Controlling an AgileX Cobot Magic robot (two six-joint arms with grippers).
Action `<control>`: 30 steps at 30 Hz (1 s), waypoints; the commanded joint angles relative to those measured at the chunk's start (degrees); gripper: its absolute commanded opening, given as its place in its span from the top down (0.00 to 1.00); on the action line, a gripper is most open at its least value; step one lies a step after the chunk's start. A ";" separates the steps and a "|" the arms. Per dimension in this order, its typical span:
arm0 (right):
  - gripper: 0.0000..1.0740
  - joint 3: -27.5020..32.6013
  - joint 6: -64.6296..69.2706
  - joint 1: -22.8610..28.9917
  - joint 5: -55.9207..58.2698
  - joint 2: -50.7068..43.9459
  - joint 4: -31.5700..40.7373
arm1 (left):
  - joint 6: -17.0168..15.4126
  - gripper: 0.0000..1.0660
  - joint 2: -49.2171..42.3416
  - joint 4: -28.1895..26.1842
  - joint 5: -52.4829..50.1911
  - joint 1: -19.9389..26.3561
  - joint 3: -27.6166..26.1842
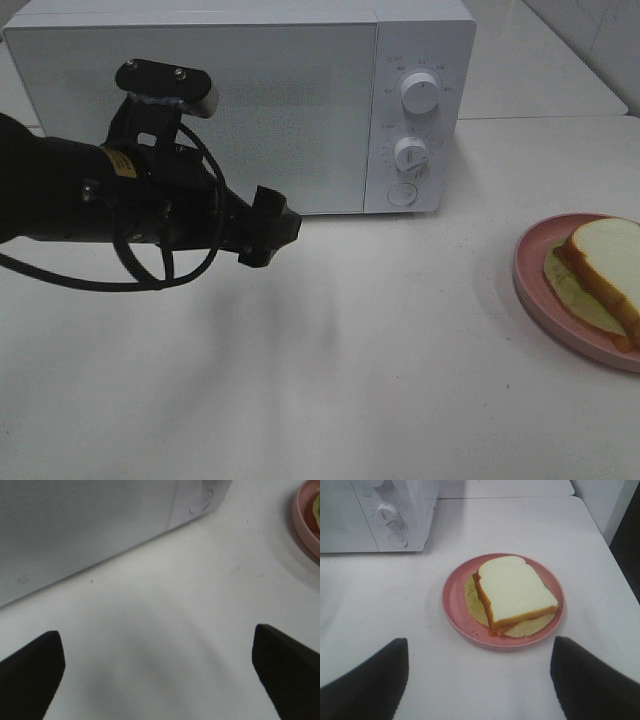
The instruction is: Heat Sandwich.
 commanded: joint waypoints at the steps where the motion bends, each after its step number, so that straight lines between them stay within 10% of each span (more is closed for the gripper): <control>1: 0.29 0.17 -0.11 -0.23 -0.92 -1.38 -0.17 | 0.06 0.09 -2.75 0.86 8.82 -0.23 0.11; 9: 0.29 0.17 -0.17 -0.23 -0.92 -1.38 -0.17 | -2.46 0.09 -6.47 2.46 22.75 -0.23 -1.32; 20: 0.29 0.17 -0.17 -0.23 -0.92 -1.38 -0.17 | -23.72 0.09 -7.79 27.67 52.37 -0.23 -11.00; 30: 0.29 0.17 -0.17 -0.23 -0.92 -1.38 -0.17 | -17.99 0.09 -10.20 24.29 59.42 6.47 -13.58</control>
